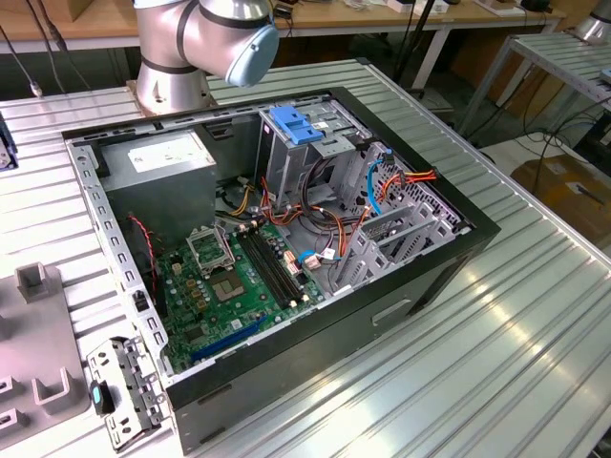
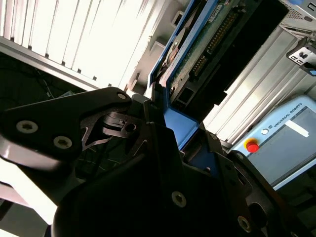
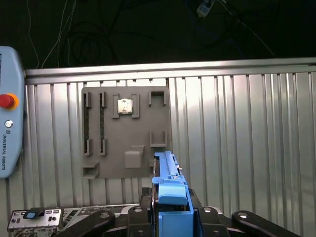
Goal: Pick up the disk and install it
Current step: 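Pick up the disk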
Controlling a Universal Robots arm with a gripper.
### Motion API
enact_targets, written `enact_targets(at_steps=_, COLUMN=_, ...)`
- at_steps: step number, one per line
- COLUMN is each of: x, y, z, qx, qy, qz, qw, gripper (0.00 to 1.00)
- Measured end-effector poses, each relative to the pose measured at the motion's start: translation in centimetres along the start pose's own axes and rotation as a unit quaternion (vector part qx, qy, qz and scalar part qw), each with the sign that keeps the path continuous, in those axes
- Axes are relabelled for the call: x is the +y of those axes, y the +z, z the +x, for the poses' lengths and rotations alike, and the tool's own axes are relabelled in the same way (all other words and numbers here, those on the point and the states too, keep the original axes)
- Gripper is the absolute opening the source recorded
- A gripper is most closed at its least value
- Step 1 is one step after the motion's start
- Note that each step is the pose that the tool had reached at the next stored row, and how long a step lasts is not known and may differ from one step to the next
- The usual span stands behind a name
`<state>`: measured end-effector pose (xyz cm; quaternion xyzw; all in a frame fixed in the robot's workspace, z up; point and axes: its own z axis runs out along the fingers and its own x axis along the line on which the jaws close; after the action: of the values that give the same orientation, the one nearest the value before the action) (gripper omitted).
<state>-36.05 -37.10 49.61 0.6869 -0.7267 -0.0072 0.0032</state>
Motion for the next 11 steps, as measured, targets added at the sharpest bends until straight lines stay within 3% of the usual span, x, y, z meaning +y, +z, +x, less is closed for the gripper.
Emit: enact_targets(at_steps=11, x=-1.56, y=-0.03, z=-0.09, qx=0.0, qy=0.0, qz=0.0, qw=1.0, gripper=0.37)
